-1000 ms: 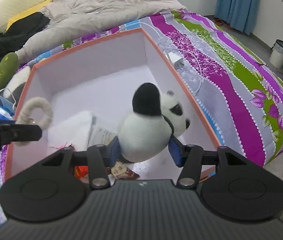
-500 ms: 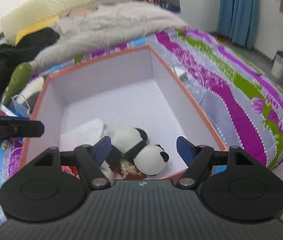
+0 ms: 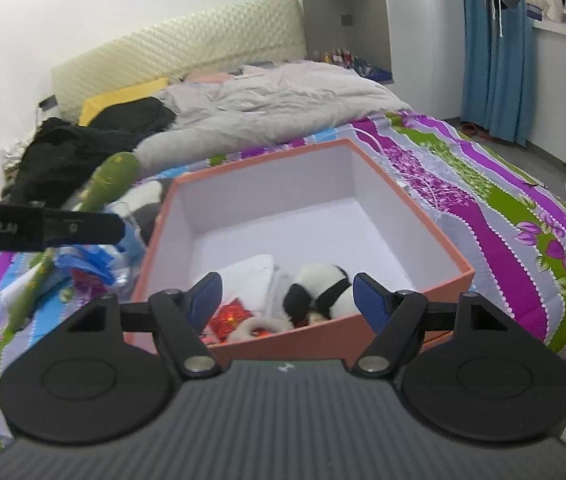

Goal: Organize soft objects
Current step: 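Open the left gripper to drop the white hair tie into the box, then move both grippers away from the box toward the pile of items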

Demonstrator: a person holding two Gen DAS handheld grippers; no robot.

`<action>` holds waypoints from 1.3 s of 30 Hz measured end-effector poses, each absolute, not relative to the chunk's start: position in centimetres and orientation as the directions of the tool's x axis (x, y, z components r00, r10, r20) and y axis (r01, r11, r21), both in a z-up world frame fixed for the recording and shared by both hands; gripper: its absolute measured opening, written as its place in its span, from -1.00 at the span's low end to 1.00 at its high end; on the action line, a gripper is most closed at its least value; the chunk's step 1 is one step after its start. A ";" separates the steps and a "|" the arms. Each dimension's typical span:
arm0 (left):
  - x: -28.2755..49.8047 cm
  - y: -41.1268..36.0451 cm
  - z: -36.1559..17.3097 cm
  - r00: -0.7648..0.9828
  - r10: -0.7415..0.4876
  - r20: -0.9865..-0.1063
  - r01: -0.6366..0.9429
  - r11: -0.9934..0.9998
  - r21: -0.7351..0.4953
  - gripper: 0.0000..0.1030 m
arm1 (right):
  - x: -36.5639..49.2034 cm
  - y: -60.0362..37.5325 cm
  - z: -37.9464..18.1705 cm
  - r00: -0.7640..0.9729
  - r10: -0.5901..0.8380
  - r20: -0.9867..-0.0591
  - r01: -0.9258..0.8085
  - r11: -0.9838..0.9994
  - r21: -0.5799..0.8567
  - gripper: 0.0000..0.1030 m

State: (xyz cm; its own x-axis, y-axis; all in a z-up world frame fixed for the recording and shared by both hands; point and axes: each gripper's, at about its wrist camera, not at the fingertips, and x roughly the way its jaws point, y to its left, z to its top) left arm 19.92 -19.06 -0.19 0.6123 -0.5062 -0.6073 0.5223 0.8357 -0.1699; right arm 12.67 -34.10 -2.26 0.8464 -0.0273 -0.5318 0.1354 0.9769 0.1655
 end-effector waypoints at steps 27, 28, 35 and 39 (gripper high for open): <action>7.9 -9.0 0.7 0.721 -0.451 -0.527 0.418 0.889 -0.190 -0.06 | 4.5 -25.7 -1.2 0.868 0.114 -0.484 -0.020 0.981 0.195 0.45; 7.7 -8.6 0.6 0.722 -0.447 -0.528 0.412 0.891 -0.190 -0.06 | 4.4 -25.4 -1.2 0.866 0.120 -0.486 -0.026 0.980 0.196 0.45; 6.3 -6.5 -0.2 0.729 -0.422 -0.538 0.377 0.905 -0.198 -0.06 | 4.5 -23.5 -1.6 0.854 0.155 -0.497 -0.051 0.975 0.216 0.45; 5.4 -5.3 -1.0 0.719 -0.420 -0.553 0.352 0.907 -0.231 -0.06 | 4.7 -22.2 -2.3 0.842 0.175 -0.510 -0.063 0.972 0.228 0.45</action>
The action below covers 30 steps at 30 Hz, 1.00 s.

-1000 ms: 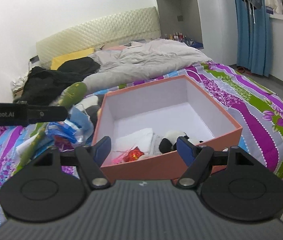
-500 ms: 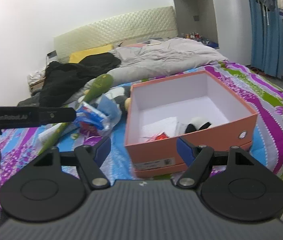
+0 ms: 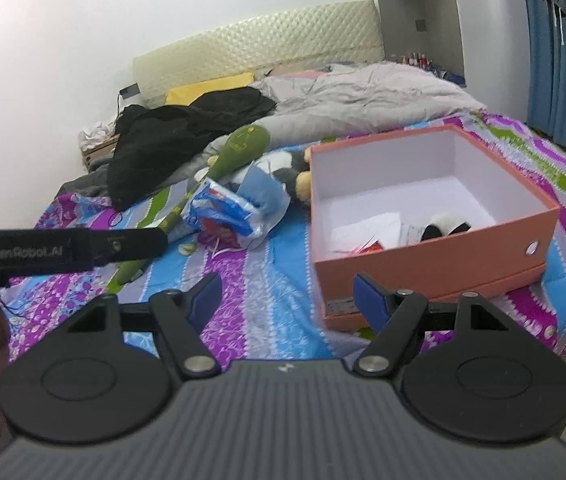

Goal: Organize soft objects
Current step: 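Move both grippers away from the box toward the pile of items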

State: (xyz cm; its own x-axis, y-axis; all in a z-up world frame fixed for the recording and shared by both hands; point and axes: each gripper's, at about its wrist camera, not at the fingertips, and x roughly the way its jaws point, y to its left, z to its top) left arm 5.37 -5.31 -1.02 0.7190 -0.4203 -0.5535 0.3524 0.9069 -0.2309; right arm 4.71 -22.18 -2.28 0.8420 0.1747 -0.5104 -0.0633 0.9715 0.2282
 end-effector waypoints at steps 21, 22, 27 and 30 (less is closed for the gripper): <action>5.1 1.7 -5.2 0.745 -0.307 -0.592 0.145 0.941 -0.305 -0.06 | 9.1 -16.7 -4.7 0.775 0.262 -0.575 -0.146 0.959 0.241 0.44; 5.5 1.9 -5.6 0.744 -0.303 -0.596 0.137 0.941 -0.308 -0.05 | 9.6 -16.6 -4.8 0.773 0.260 -0.578 -0.142 0.960 0.242 0.44; 8.7 2.6 -7.6 0.734 -0.300 -0.609 0.109 0.938 -0.330 -0.05 | 12.5 -16.2 -5.3 0.789 0.250 -0.561 -0.136 0.962 0.237 0.44; 11.3 2.6 -8.8 0.733 -0.303 -0.609 0.098 0.933 -0.346 -0.05 | 15.0 -16.0 -5.2 0.808 0.235 -0.540 -0.136 0.967 0.218 0.43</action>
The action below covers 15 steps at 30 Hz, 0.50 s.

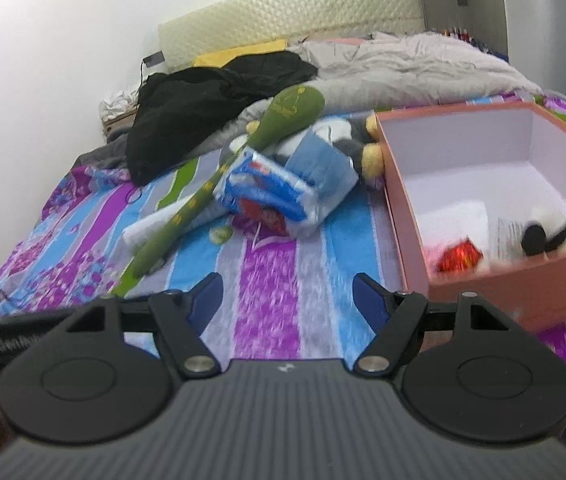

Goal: Organize soft objects
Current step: 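Move both grippers away from the box toward the pile of items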

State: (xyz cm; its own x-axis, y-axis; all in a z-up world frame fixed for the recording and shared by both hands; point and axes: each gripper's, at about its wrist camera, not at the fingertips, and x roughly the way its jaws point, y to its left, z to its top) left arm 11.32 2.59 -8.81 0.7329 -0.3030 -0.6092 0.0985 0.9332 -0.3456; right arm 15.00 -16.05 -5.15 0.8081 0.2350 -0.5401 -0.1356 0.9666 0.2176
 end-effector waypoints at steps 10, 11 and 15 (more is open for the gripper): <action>20.4 2.4 -12.0 0.741 -0.317 -0.592 0.071 0.913 -0.401 0.04 | 24.4 -16.0 -5.4 0.813 0.214 -0.541 -0.125 0.972 0.198 0.39; 21.3 2.3 -12.3 0.742 -0.319 -0.590 0.070 0.912 -0.405 0.05 | 25.4 -16.1 -5.5 0.810 0.216 -0.545 -0.127 0.972 0.196 0.39; 24.9 2.0 -13.3 0.740 -0.322 -0.591 0.063 0.908 -0.415 0.05 | 29.0 -16.4 -5.7 0.792 0.217 -0.571 -0.133 0.974 0.185 0.31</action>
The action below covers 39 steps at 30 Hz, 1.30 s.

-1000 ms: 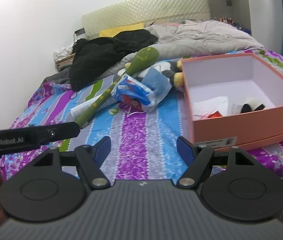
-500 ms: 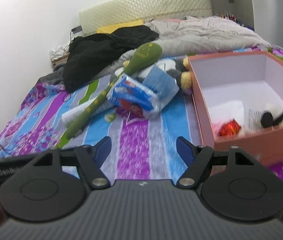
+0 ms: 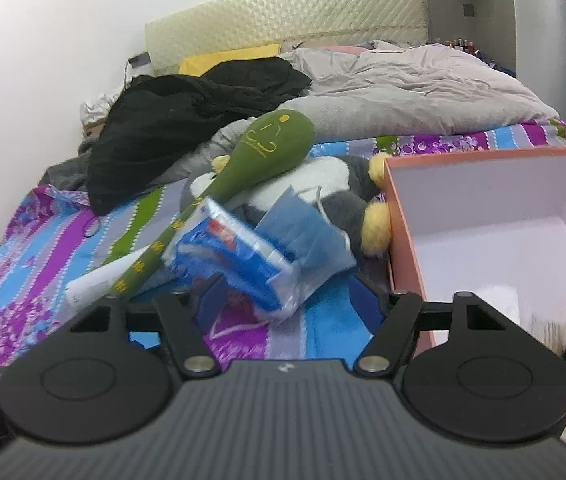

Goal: Organize soft objects
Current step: 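Move both grippers away from the box toward the pile of items, then grasp the blue plastic bag with the left gripper while the right grasps the white face mask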

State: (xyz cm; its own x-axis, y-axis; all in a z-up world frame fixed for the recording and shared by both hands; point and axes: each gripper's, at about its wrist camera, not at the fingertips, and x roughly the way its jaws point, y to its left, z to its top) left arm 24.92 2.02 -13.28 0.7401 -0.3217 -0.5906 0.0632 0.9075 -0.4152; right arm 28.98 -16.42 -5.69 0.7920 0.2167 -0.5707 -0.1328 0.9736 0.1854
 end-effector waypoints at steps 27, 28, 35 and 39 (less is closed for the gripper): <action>37.7 0.3 -19.4 0.719 -0.341 -0.606 -0.096 0.815 -0.572 -0.06 | 40.5 -15.0 -8.8 0.738 0.147 -0.659 -0.161 0.986 0.039 -0.81; 37.6 0.3 -19.4 0.719 -0.339 -0.607 -0.096 0.817 -0.569 -0.23 | 40.3 -14.9 -8.7 0.738 0.149 -0.659 -0.166 0.985 0.037 -0.84; 36.5 0.5 -18.1 0.726 -0.341 -0.597 -0.051 0.839 -0.542 -0.56 | 38.6 -14.7 -8.0 0.747 0.156 -0.646 -0.178 0.984 0.033 -0.90; 34.9 0.8 -16.6 0.729 -0.340 -0.594 -0.015 0.859 -0.511 -0.59 | 37.3 -14.8 -7.6 0.755 0.161 -0.636 -0.170 0.984 0.048 -0.90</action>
